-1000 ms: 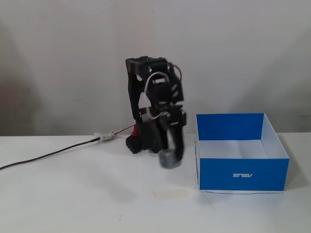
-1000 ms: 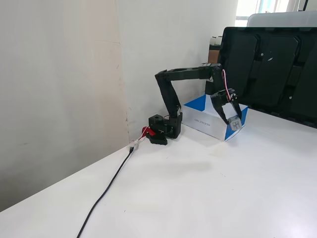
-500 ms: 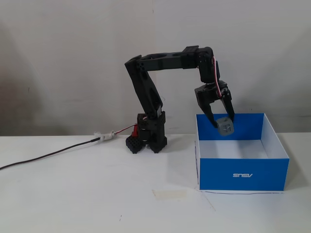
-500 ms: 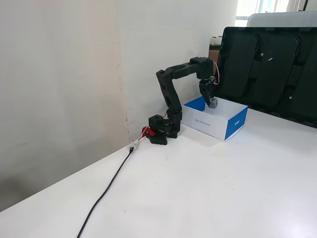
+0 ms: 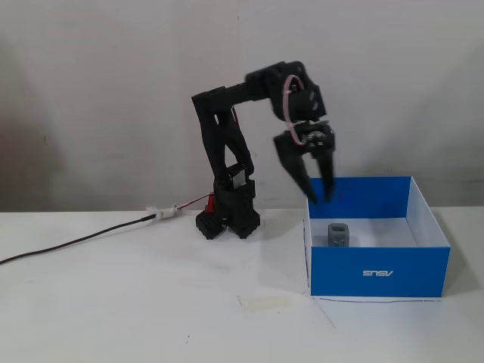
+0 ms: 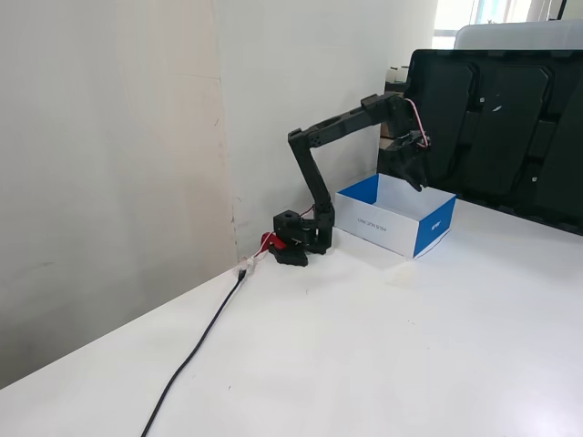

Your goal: Pick the gray block and keep it in the box.

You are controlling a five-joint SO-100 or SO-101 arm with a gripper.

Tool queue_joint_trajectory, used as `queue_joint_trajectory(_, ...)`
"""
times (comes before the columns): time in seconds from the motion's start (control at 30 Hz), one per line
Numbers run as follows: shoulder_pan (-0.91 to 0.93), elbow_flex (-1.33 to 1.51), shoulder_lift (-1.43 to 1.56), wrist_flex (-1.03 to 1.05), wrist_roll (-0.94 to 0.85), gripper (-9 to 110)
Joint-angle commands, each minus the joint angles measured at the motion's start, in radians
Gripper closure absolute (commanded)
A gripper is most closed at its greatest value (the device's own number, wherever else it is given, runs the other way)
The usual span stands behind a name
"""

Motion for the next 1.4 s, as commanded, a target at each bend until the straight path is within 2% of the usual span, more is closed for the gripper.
queue_joint_trajectory(0.0, 0.179, -0.072, 0.067, -0.006, 0.002, 101)
queue_joint_trajectory(0.1, 0.410, 0.018, 0.109, -0.092, 0.005, 101)
queue_joint_trajectory(0.27, 0.707, 0.388, 0.204, -0.391, 0.057, 101)
queue_joint_trajectory(0.4, 0.821, 0.589, 0.241, -0.549, 0.075, 101)
queue_joint_trajectory(0.67, 0.848, 0.881, 0.342, -0.772, 0.043, 101)
queue_joint_trajectory(1.03, 0.689, 1.316, 0.723, -0.976, 0.037, 101)
queue_joint_trajectory(1.13, 0.683, 1.341, 0.752, -0.980, 0.035, 101)
queue_joint_trajectory(1.23, 0.663, 1.477, 1.023, -0.946, 0.029, 101)
queue_joint_trajectory(1.37, 0.643, 1.609, 1.476, -0.752, 0.005, 101)
